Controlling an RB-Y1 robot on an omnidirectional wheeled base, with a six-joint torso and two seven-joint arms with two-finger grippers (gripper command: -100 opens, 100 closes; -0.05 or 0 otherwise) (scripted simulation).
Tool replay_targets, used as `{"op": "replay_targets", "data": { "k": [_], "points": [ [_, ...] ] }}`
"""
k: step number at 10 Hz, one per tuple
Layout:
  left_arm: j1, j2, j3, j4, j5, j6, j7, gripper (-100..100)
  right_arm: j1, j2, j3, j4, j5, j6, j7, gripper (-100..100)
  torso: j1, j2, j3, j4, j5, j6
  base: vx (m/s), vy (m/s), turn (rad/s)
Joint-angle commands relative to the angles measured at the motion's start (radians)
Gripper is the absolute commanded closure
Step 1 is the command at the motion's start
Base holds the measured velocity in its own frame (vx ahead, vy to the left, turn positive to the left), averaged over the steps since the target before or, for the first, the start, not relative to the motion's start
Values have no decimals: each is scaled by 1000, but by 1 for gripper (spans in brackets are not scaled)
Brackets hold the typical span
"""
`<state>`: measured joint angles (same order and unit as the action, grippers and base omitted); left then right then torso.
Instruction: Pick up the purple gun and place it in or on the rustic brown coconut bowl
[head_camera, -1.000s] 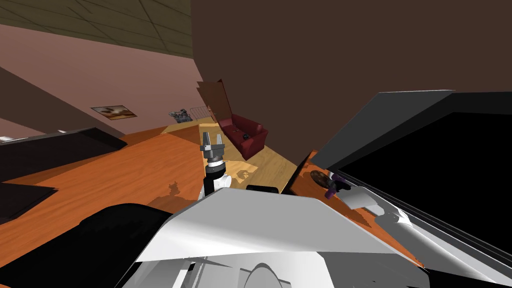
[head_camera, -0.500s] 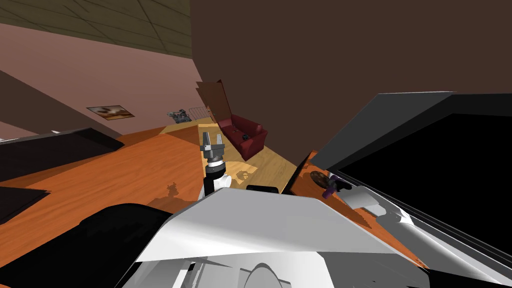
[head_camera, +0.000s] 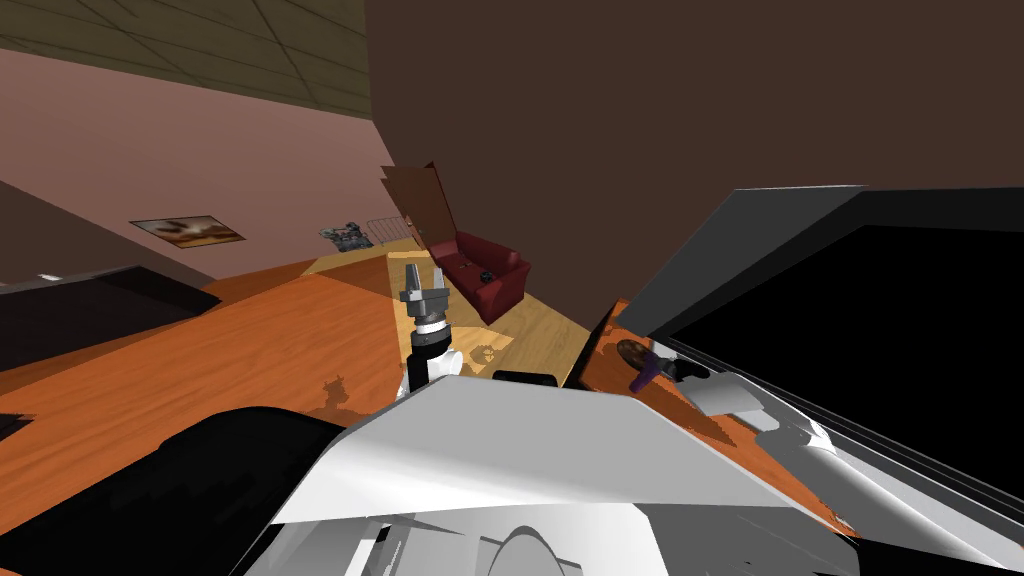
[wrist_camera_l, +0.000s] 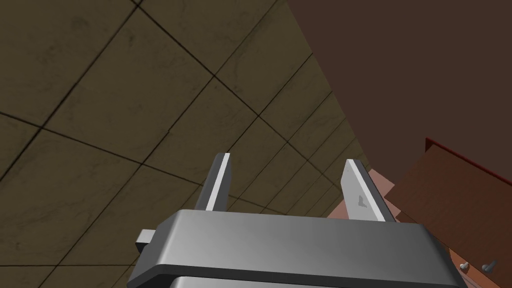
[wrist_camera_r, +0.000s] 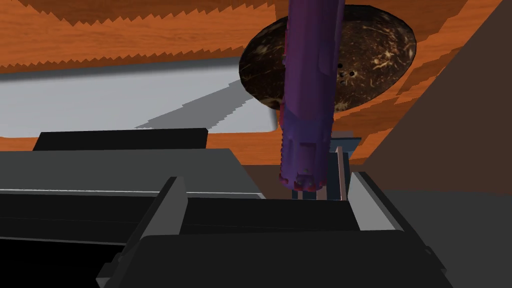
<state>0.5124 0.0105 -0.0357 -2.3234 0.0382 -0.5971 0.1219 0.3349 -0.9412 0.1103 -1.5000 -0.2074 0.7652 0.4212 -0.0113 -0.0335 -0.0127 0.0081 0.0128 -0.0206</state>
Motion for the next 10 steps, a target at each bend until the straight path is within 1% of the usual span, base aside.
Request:
{"op": "replay_targets", "data": {
  "k": [1, 2, 3, 4, 6, 7, 8, 10],
  "points": [
    [0, 0, 0, 0, 0, 0, 0, 0, 0, 1, -6, 2, -15, -4, 50, -100, 0, 0, 0, 0, 0, 0, 57, 25, -3],
    [0, 0, 0, 0, 0, 0, 0, 0, 0, 1, -6, 2, -15, -4, 64, -100, -1, 1, 1, 0, 0, -1, 14, 9, 33],
    [0, 0, 0, 0, 0, 0, 0, 0, 5, 9, -48, 5, -64, -16, 101, -100, -2, 3, 2, 1, 0, 0, 73, 28, -279],
    [0, 0, 0, 0, 0, 0, 0, 0, 5, 9, -48, 5, -81, -16, 127, -100, -1, 2, 1, 0, 0, 1, 86, 48, -186],
    [0, 0, 0, 0, 0, 0, 0, 0, 5, 9, -48, 5, -81, -16, 180, -100, -1, 2, 1, 0, 0, -1, 30, 16, 8],
    [0, 0, 0, 0, 0, 0, 0, 0, 9, 18, -91, 8, -130, -28, 211, -100, -2, 4, 2, 1, -1, 0, 63, 21, -238],
    [0, 0, 0, 0, 0, 0, 0, 0, 9, 18, -91, 8, -147, -28, 238, -100, -1, 2, 1, 0, 0, 1, 90, 51, -221],
    [0, 0, 0, 0, 0, 0, 0, 0, 9, 18, -91, 8, -147, -28, 295, -100, -1, 1, 1, 0, 0, -1, 35, 22, 4]
  ]
}}
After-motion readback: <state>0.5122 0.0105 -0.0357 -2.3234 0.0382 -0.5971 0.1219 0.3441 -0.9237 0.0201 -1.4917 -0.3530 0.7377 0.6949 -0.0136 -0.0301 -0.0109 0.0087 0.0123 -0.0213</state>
